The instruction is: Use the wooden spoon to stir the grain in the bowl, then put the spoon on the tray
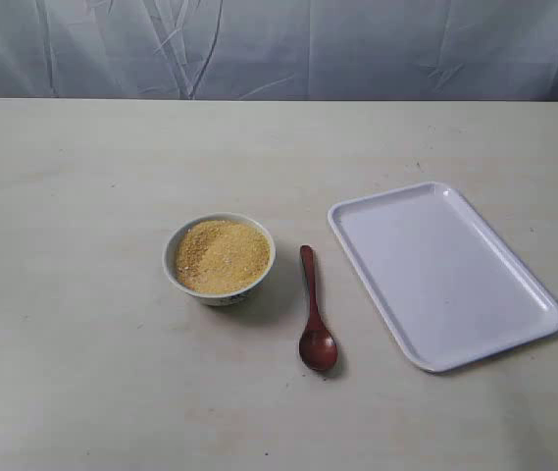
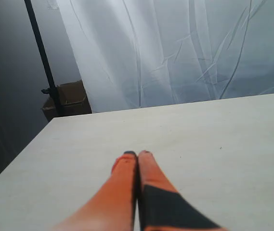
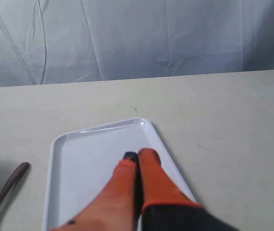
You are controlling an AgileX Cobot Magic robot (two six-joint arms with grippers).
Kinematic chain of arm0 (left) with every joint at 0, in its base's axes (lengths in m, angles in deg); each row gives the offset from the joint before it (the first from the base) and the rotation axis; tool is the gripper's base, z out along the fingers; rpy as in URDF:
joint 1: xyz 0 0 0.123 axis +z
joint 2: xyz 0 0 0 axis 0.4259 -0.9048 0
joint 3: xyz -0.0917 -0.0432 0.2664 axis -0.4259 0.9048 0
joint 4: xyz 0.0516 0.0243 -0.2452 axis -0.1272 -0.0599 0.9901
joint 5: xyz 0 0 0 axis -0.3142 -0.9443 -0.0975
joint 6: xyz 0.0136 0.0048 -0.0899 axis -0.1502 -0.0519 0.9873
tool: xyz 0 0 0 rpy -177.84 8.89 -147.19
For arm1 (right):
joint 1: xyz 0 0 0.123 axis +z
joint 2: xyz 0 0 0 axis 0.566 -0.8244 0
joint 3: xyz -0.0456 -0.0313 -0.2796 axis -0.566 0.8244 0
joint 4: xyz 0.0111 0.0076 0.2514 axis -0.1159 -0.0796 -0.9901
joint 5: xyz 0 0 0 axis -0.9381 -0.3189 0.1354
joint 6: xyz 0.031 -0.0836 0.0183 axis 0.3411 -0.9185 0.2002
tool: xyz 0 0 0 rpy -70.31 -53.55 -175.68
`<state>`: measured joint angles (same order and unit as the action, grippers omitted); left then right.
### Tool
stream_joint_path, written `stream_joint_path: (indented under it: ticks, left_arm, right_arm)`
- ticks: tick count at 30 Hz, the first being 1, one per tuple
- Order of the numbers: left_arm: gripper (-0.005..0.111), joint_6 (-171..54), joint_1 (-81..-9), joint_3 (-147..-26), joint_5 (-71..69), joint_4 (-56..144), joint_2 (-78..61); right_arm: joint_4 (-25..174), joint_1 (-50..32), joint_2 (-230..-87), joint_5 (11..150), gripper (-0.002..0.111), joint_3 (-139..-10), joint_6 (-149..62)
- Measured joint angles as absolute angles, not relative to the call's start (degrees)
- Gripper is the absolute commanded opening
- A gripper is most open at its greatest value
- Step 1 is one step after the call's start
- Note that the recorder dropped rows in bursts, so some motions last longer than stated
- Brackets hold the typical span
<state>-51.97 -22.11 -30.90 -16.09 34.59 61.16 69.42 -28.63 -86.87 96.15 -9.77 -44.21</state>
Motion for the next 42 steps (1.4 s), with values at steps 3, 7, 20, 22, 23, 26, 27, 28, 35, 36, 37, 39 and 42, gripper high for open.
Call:
stream_joint_path:
  ticks: [3,7,20,22,23,26,27,28,35,36,37,39,42]
  left_arm:
    - [0.0,-52.0,-22.1,-30.9,-16.1,34.6,61.2]
    - [0.0,-52.0,-22.1,-30.9,-16.1,34.6,61.2]
    - [0.0,-52.0,-22.1,-30.9,-16.1,34.6,61.2]
    - [0.0,-52.0,-22.1,-30.9,-16.1,34.6,61.2]
    - [0.0,-52.0,-22.1,-30.9,-16.1,34.6,61.2]
    - [0.0,-52.0,-22.1,-30.9,-16.1,34.6,61.2]
    - [0.0,-52.0,-22.1,-30.9,-16.1,34.6,61.2]
    - [0.0,-52.0,-22.1,-30.9,-16.1,34.6,61.2]
    - [0.0,-52.0,-22.1,-30.9,-16.1,34.6,61.2]
    - [0.0,-52.0,-22.1,-30.9,-16.1,34.6,61.2]
    - [0.0,-52.0,-22.1,-30.9,-16.1,34.6,61.2]
    - [0.0,-52.0,-22.1,-30.9,-16.1,34.6,61.2]
    - [0.0,-52.0,-22.1,-30.9,-16.1,34.6,61.2]
  right_arm:
    - [69.4,-28.6,-86.9,96.1,0.0,-9.8,-44.2]
    - [69.4,-28.6,-86.9,95.2,0.0,-9.8,-44.2]
    - [69.4,-28.6,-86.9,70.2,0.0,-9.8,-44.2]
    - [69.4,-28.6,-86.9,69.0,0.0,-9.8,-44.2]
    - [69.4,-28.6,-86.9,68.7,0.0,-9.8,-44.2]
    - [69.4,-28.6,-86.8,68.2,0.0,-9.8,-44.3]
    - [69.4,-28.6,-86.8,67.6,0.0,-9.8,-44.3]
    - [69.4,-28.6,-86.8,66.8,0.0,-9.8,-44.3]
    - [68.4,-28.6,-88.2,74.6,0.0,-12.4,-44.2]
    - [68.4,-28.6,-90.0,77.3,0.0,-14.7,-44.2]
    - [68.4,-28.6,-92.3,80.5,0.0,-17.3,-44.2]
    - [68.4,-28.6,-98.4,88.8,0.0,-24.0,-44.2]
    - [68.3,-28.6,-108.1,98.1,0.0,-31.5,-44.2]
